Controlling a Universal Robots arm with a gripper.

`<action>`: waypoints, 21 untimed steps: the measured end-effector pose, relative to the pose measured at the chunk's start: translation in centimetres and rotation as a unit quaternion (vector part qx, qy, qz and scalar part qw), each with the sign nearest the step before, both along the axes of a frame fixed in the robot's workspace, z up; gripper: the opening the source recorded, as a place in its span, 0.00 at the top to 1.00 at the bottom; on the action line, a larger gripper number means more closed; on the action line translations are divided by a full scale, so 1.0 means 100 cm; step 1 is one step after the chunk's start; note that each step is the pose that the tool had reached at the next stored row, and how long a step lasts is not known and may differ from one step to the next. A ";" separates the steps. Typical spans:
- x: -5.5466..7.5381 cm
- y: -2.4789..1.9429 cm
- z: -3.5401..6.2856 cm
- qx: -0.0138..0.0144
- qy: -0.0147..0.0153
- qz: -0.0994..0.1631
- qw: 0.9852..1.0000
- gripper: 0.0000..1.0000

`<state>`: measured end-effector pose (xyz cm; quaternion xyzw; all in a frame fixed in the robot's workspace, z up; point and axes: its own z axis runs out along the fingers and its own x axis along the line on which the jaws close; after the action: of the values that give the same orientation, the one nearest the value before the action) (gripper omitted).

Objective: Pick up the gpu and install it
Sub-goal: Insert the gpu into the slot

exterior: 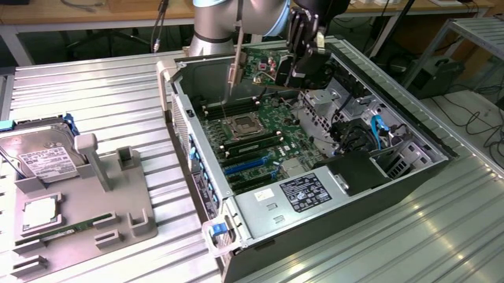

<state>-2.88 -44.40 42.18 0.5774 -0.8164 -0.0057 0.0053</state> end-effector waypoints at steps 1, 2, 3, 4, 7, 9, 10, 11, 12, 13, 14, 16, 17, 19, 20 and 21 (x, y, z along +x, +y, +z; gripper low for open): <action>0.000 0.0000 -0.0002 0.000 0.000 0.002 1.000 0.72; 0.000 0.0000 -0.0003 0.000 0.000 0.004 1.000 0.72; 0.000 0.0000 -0.0005 0.000 0.000 0.006 1.000 0.72; 0.000 0.0001 -0.0008 0.000 0.000 0.008 1.000 0.72; 0.000 0.0000 -0.0019 0.000 0.000 0.017 1.000 0.72; 0.000 0.0000 -0.0025 0.000 0.000 0.028 1.000 0.72; 0.000 0.0000 -0.0027 0.000 0.000 0.033 0.999 0.72; 0.000 0.0000 -0.0028 0.000 0.000 0.039 0.999 0.72; 0.000 0.0000 -0.0030 0.000 0.000 0.051 0.999 0.72; 0.000 0.0000 -0.0032 0.000 0.000 0.058 0.998 0.72; 0.000 0.0000 -0.0033 0.000 0.000 0.065 0.998 0.72; 0.000 0.0000 -0.0034 0.000 0.000 0.074 0.997 0.72; 0.000 0.0000 -0.0034 0.000 0.000 0.078 0.997 0.72; 0.000 0.0000 -0.0035 0.000 0.000 0.085 0.996 0.72; 0.000 0.0000 -0.0035 0.000 0.000 0.089 0.996 0.72; 0.000 0.0000 -0.0036 0.000 0.000 0.092 0.996 0.72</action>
<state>-2.88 -44.40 41.82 0.6502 -0.7597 -0.0052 0.0057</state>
